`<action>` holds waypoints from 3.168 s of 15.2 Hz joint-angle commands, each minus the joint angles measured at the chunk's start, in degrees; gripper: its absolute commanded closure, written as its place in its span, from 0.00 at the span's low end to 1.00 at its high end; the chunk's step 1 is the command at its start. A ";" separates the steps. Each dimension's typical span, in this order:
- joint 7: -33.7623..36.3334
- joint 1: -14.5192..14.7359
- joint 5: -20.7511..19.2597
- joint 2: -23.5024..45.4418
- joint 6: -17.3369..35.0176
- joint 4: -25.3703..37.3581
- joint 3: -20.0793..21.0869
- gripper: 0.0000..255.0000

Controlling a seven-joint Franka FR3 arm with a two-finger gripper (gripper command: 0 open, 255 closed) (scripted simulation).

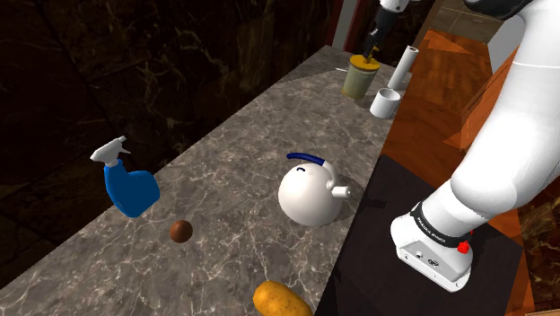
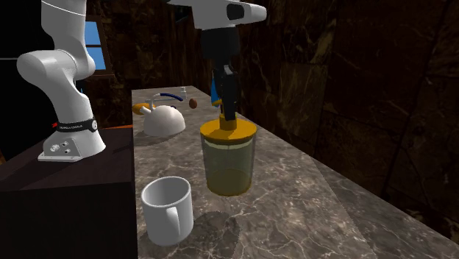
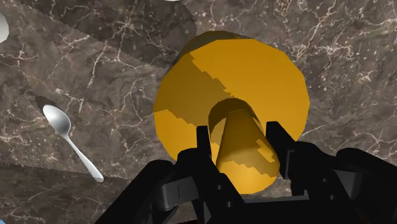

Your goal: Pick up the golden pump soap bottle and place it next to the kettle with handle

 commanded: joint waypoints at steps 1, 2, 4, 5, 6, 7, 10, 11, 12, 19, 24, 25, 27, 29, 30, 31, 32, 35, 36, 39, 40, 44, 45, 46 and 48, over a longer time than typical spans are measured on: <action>0.32 0.04 -0.32 -0.41 -1.31 0.99 -0.14 1.00; 0.45 0.05 -0.48 -0.61 -1.99 1.50 -0.20 1.00; 0.72 0.04 -0.76 -0.96 -3.35 2.58 -0.33 1.00; 0.84 0.03 -0.89 -1.11 -4.04 3.14 -0.38 1.00; 0.96 0.02 -1.02 -1.26 -4.74 3.72 -0.44 1.00; 1.08 0.00 -1.13 -1.39 -5.44 4.32 -0.49 1.00; 1.41 -0.10 -1.43 -1.70 -7.59 6.22 -0.63 1.00; 1.51 -0.14 -1.51 -1.78 -8.32 6.88 -0.67 1.00; 1.61 -0.19 -1.58 -1.84 -9.05 7.57 -0.71 1.00; 2.19 -0.72 -1.83 -1.86 -14.39 12.97 -0.92 1.00; 2.51 -1.36 -1.70 -1.36 -18.47 17.54 -1.01 1.00; 2.56 -1.51 -1.64 -1.21 -19.32 18.54 -1.03 1.00; 2.66 -1.87 -1.49 -0.83 -21.05 20.63 -1.05 1.00; 2.75 -2.28 -1.28 -0.36 -22.84 22.87 -1.06 1.00; 2.80 -2.51 -1.15 -0.08 -23.76 24.06 -1.06 1.00; 2.84 -2.76 -1.01 0.22 -24.70 25.28 -1.06 1.00; 2.88 -3.03 -0.85 0.54 -25.66 26.56 -1.05 1.00; 3.02 -3.98 -0.26 1.73 -28.68 30.71 -1.01 1.00; 3.07 -4.36 -0.03 2.20 -29.74 32.23 -0.98 1.00; 3.24 -5.70 0.85 3.90 -33.15 37.31 -0.85 1.00; 3.32 -6.24 1.21 4.59 -34.38 39.23 -0.79 1.00; 4.90 0.16 -4.14 -6.49 -29.00 23.68 -1.79 1.00; 5.77 1.78 -5.89 -9.80 -27.65 19.46 -1.80 1.00; 6.77 3.16 -7.60 -12.99 -26.49 15.61 -1.64 1.00; 9.04 5.25 -10.89 -19.07 -24.71 8.71 -0.88 1.00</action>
